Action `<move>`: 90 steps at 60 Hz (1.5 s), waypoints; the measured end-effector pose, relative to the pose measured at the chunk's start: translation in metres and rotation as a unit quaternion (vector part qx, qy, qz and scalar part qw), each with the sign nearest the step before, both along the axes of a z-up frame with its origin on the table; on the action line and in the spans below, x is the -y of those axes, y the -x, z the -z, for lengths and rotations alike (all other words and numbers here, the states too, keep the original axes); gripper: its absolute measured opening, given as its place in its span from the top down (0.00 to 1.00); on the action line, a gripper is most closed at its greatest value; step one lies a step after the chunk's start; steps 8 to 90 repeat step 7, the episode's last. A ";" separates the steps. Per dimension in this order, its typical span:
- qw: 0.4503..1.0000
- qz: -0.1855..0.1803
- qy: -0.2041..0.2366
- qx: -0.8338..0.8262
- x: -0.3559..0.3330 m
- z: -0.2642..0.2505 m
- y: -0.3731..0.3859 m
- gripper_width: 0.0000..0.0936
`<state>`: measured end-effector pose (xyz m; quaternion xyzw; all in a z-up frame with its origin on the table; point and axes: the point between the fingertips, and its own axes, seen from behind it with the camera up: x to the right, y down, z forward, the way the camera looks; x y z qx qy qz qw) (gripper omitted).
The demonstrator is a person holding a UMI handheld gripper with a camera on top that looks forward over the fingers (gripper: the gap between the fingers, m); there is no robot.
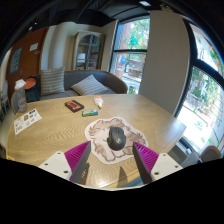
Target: Arrange mouse
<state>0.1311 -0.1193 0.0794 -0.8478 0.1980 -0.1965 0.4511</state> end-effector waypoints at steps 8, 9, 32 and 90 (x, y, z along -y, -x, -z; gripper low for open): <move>1.000 0.004 -0.026 -0.011 0.034 -0.011 0.058 0.09; 1.000 0.004 -0.026 -0.011 0.034 -0.011 0.058 0.09; 1.000 0.004 -0.026 -0.011 0.034 -0.011 0.058 0.09; 1.000 0.004 -0.026 -0.011 0.034 -0.011 0.058 0.09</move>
